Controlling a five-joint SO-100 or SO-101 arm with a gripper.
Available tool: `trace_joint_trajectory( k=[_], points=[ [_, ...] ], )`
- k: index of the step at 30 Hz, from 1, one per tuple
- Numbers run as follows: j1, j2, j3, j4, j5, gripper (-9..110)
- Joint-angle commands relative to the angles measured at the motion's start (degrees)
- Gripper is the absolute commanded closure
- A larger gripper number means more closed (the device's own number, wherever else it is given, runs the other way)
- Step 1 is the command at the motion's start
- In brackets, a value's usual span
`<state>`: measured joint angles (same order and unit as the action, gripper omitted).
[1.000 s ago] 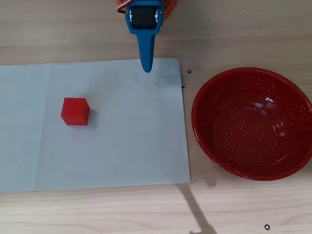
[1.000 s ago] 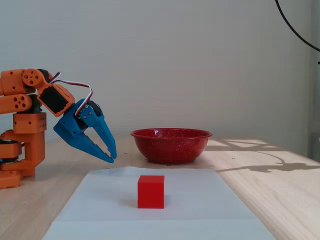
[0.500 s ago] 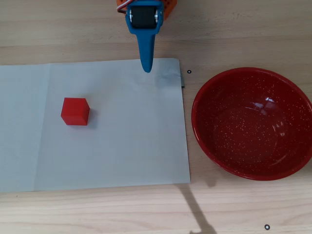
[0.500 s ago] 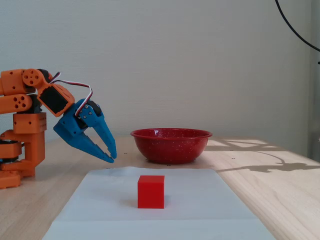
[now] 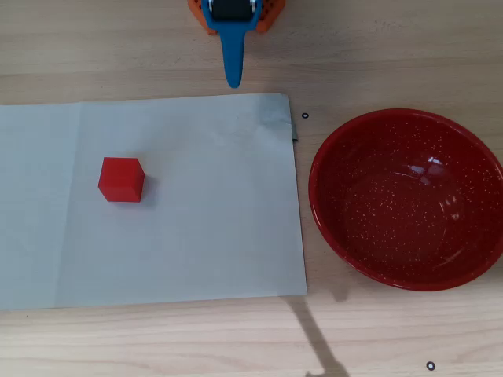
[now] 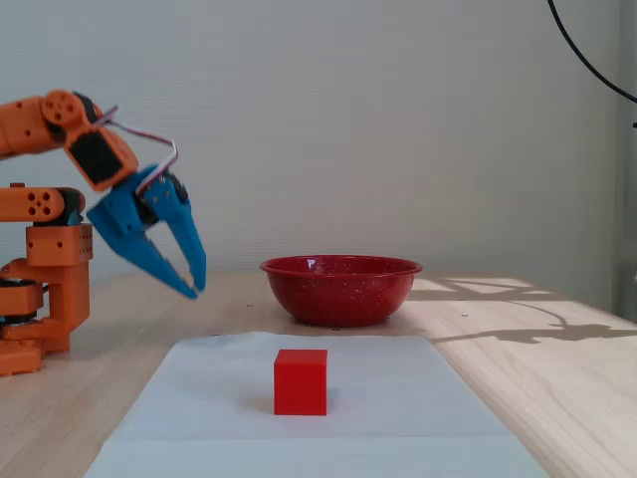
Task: Grasp the red cube and put it in the red bowl
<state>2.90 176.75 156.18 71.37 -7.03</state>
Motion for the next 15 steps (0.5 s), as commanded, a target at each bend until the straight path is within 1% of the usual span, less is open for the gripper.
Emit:
trace_joint_trajectory(
  k=[1,6,15],
  points=[
    [-0.1,-5.4,-11.5,3.5,2.6,101],
    [-3.0,-14.2,-23.3,9.3,4.7,101],
    [-10.7,-31.0,-41.0,12.7,13.4,101]
  ],
)
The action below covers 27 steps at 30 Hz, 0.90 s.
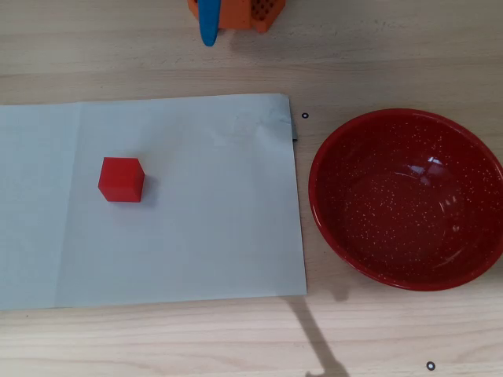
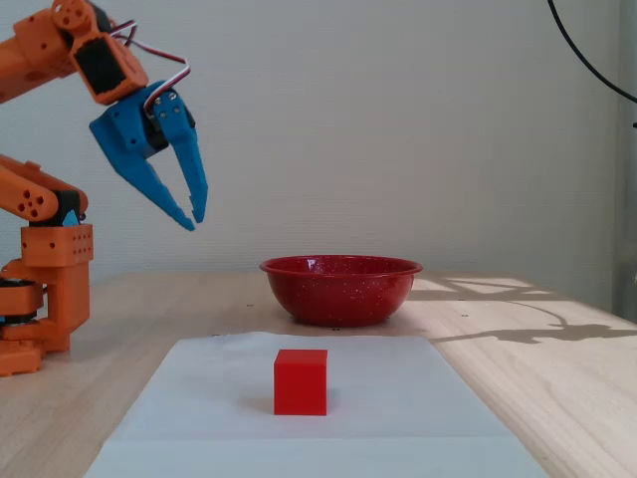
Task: Grasp the red cube and put it in the red bowl
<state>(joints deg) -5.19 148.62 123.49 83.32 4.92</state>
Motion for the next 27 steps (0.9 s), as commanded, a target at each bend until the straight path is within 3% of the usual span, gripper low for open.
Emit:
trace_joint_trajectory(
  k=[1,22,27],
  points=[
    [-3.6,-5.2,-10.4,1.1,2.3,101],
    [-18.5,-42.5,-43.3,9.8,12.7,101],
    [-19.9,-50.6,-51.1,12.4,13.8,93]
  ],
)
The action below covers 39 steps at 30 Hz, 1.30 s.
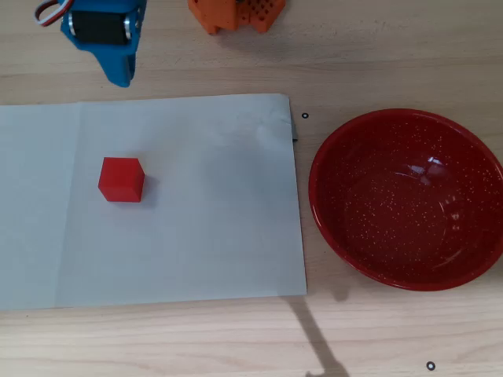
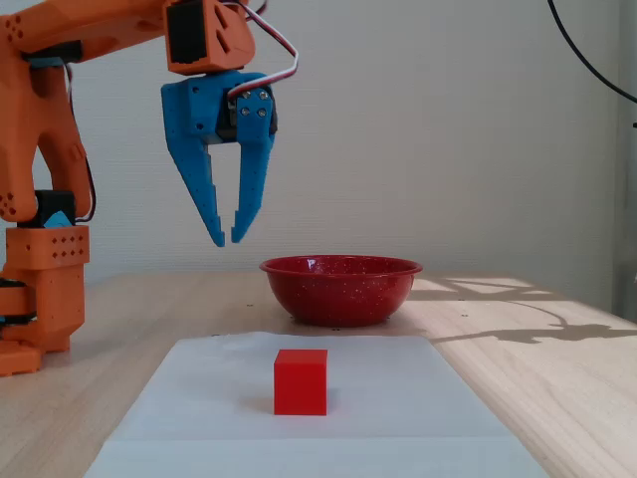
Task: Grasp the red cube and put it in the red bowl
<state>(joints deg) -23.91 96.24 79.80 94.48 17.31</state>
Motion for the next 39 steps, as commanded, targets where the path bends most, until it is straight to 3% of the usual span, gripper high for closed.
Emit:
trace_joint_trajectory(
  k=[1,18,39],
  points=[
    [-1.3,0.5,-8.4,1.6,2.0,91],
    [-3.3,-10.0,-5.8,-5.9,7.4,43],
    [-4.0,-16.8,0.6,-18.2,12.0,34]
  ],
)
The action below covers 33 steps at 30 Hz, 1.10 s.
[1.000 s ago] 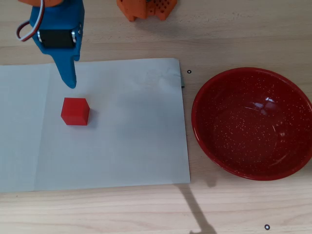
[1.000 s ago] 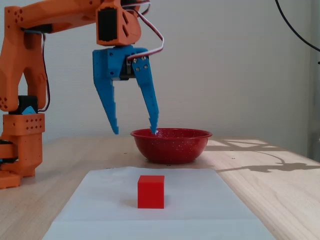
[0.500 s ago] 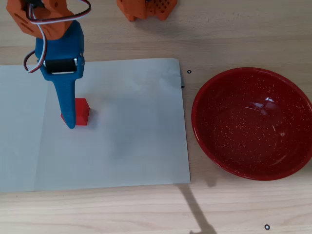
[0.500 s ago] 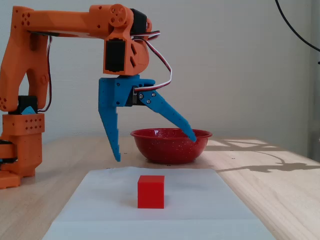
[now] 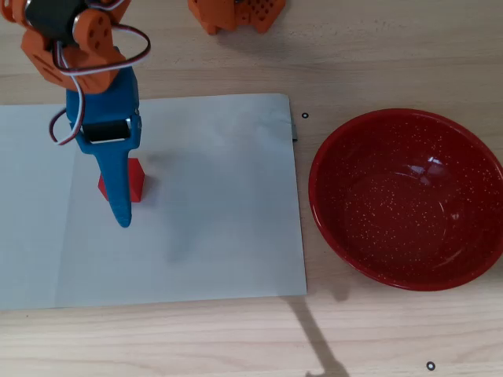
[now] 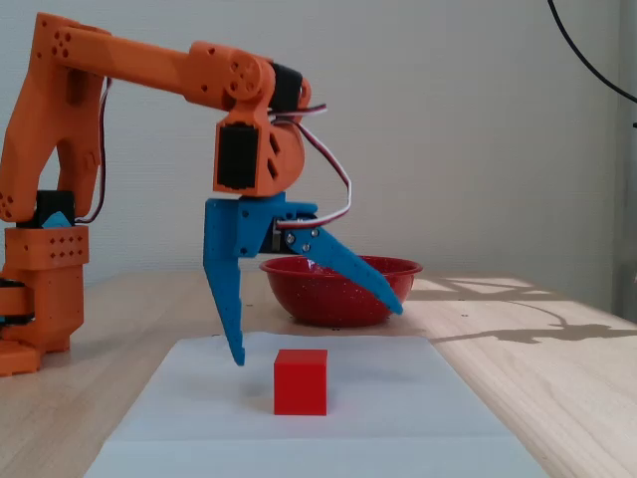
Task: Grasp the red cube and put it in the red bowl
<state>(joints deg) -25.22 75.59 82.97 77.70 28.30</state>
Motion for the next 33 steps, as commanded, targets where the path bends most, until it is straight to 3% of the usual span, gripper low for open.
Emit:
trace_joint_trajectory(
  k=[1,33],
  points=[
    [-2.7,3.5,-2.5,-1.8,1.1,34],
    [-2.1,-6.2,-5.2,-10.8,-0.2,40]
  ],
)
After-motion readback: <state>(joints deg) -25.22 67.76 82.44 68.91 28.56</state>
